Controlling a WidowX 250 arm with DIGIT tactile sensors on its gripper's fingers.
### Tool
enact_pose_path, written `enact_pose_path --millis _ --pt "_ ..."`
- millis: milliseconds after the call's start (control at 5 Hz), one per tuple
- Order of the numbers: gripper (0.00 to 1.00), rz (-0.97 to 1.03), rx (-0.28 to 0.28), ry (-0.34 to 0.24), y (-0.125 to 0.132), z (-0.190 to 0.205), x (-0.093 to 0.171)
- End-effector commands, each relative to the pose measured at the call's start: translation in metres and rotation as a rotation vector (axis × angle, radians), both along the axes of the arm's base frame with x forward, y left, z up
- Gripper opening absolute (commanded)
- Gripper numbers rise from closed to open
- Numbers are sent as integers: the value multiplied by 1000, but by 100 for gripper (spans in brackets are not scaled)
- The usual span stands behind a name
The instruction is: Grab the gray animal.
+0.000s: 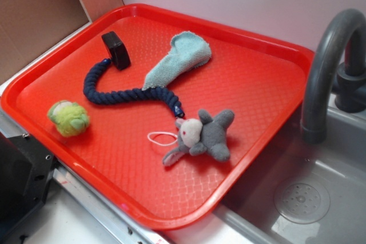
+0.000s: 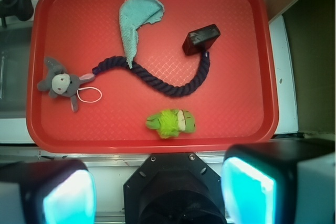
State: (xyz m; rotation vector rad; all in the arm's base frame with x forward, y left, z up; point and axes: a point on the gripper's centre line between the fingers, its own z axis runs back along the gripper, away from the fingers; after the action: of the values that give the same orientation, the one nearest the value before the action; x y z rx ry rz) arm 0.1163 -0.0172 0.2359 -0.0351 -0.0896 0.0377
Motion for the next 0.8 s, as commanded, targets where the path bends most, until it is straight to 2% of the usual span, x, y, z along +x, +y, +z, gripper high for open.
enact_pose_path --millis 0,200,400,600 --pt "100 0 0 0 0 0 0" --pt "100 -229 45 -75 -13 -6 20" --pt "100 -407 80 -99 -33 -13 38" --pt "100 -631 0 -130 -65 -27 52"
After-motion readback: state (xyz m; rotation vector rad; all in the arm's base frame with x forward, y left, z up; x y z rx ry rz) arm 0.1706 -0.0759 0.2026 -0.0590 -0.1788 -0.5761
